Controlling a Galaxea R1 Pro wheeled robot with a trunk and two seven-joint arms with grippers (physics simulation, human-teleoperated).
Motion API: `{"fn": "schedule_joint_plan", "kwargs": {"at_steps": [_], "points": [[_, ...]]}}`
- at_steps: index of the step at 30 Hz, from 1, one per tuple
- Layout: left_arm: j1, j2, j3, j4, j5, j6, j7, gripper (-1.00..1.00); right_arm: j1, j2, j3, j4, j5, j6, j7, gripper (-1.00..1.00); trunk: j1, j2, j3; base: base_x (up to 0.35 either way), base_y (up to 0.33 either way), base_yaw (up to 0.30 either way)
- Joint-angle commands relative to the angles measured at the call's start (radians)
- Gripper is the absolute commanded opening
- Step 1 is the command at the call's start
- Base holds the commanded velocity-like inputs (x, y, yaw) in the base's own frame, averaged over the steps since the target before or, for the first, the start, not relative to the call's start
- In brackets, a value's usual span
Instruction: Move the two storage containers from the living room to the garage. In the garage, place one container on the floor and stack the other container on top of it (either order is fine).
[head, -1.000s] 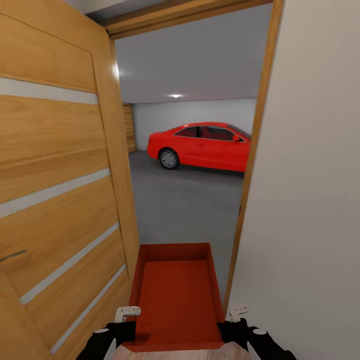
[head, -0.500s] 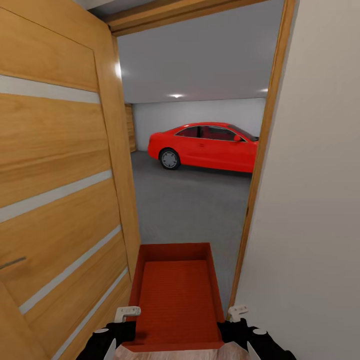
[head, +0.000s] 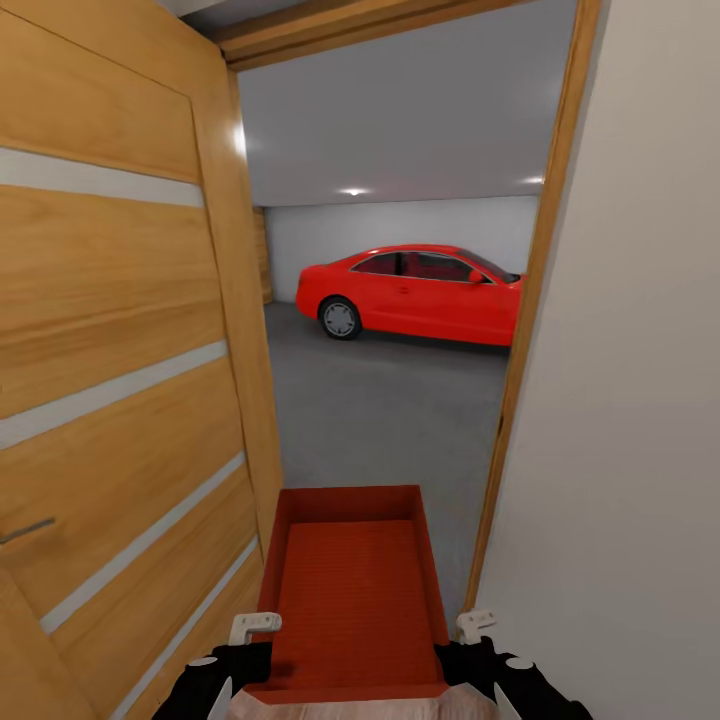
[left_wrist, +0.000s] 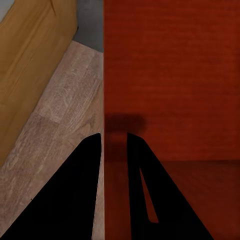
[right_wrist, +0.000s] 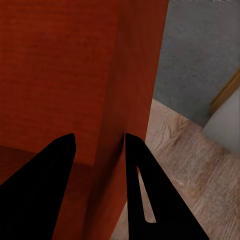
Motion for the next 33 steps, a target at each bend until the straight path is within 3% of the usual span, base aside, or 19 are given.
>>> {"fn": "schedule_joint_plan", "kwargs": {"at_steps": [1, 14, 33], "points": [[-0.001, 0.024, 0.009, 0.0, -0.027, 0.005, 0.019, -1.0, 0.0, -0.001, 0.021, -0.004, -0.01, -0.035, 0.081, -1.0, 0.0, -0.002, -0.002, 0.125, 0.2, 0.0], [-0.001, 0.024, 0.009, 0.0, -0.027, 0.006, 0.019, -1.0, 0.0, -0.001, 0.022, -0.004, -0.01, -0.035, 0.082, -1.0, 0.0, -0.002, -0.002, 0.133, 0.229, 0.0], [-0.001, 0.024, 0.009, 0.0, -0.027, 0.006, 0.019, -1.0, 0.0, -0.001, 0.022, -0.004, -0.01, -0.035, 0.085, -1.0, 0.0, -0.002, -0.002, 0.005, 0.049, 0.0]]}}
